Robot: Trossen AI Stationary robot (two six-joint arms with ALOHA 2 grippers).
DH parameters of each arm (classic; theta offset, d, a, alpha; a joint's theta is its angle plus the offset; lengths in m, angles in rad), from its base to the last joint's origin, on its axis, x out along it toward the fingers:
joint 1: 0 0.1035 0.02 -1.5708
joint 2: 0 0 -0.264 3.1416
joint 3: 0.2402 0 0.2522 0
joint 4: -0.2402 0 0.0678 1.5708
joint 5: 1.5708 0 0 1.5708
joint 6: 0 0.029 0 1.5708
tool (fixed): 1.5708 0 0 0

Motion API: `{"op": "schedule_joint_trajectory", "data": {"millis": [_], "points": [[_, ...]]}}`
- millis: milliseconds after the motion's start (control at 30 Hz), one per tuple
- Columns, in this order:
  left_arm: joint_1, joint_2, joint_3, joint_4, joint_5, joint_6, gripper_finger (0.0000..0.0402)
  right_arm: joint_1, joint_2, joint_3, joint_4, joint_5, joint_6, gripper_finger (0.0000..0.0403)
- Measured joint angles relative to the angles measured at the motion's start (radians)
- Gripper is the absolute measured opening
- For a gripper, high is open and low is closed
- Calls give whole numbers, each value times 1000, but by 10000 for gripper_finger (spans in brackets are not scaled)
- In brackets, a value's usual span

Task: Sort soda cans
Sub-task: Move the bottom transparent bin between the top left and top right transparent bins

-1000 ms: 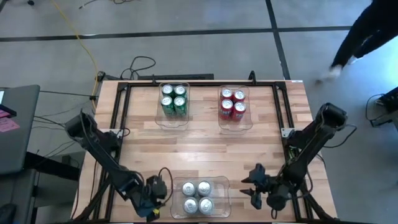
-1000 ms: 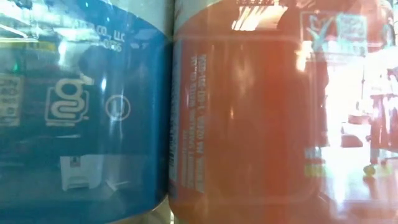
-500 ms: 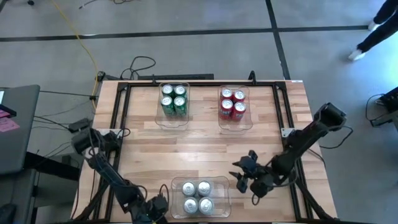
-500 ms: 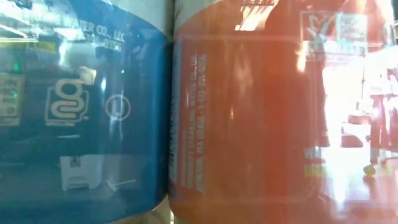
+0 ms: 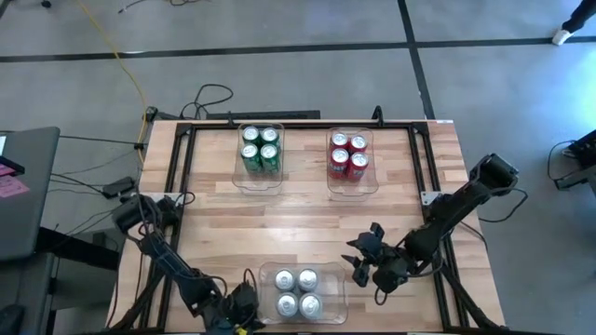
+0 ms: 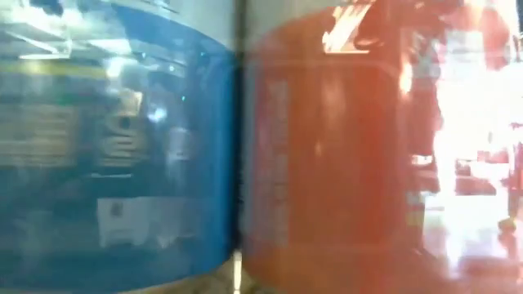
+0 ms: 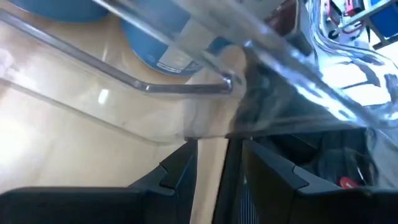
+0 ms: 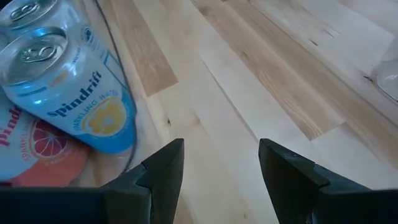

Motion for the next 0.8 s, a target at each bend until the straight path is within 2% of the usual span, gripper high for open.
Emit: {"op": "schedule_joint_trajectory", "data": {"millis": [167,467,800], "points": [[32,0,0,-31,-23,6,123,8,0,0,-2,0,0,226],[71,-4,3,-276,-57,-106,123,48,0,0,-20,3,28,226],[118,-3,1,-296,-134,-62,123,124,-1,0,-81,0,133,226]]}}
